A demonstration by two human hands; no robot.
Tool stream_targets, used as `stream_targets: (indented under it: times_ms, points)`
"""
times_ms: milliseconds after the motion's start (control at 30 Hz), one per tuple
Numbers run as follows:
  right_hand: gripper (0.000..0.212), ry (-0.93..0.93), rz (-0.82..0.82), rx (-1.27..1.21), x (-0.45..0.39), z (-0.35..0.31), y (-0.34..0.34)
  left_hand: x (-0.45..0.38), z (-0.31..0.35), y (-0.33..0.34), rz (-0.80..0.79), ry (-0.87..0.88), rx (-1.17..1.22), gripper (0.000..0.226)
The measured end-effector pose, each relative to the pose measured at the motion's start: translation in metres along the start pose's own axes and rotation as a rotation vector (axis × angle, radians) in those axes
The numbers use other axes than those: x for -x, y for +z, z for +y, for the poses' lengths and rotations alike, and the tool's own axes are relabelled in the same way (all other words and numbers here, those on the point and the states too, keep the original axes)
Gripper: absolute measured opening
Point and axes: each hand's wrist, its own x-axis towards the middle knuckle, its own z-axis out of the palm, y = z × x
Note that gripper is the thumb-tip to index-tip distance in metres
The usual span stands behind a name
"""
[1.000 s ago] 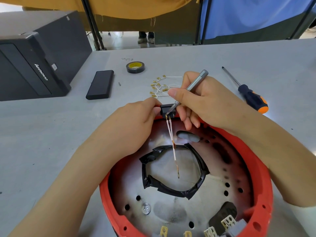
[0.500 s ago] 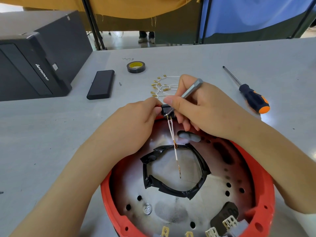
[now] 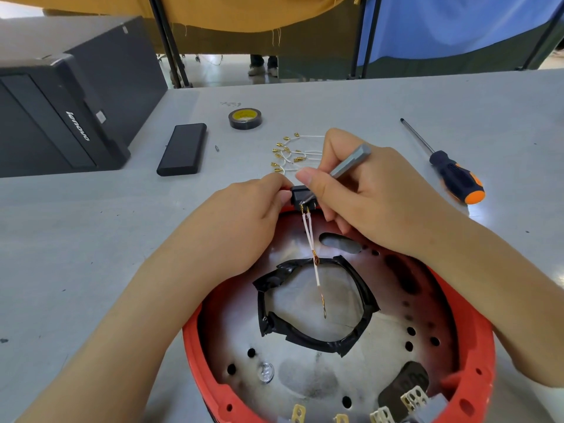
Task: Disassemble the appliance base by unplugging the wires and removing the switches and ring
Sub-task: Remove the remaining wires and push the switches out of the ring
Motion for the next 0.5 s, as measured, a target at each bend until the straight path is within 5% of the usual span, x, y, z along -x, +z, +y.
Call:
stream_targets:
  times_ms: [133, 500]
  points:
    - [0.028, 0.013, -0.010, 0.050, -0.0003, -0.0008, 0.0000, 0.0004, 0.0010, 0.0000, 0.000, 0.002, -0.008, 0.012]
    - [0.029, -0.049, 0.079, -0.008, 0.0006, -0.0032, -0.0010, 0.0020, 0.0018, -0.0020, -0.019, -0.004, 0.004, 0.024]
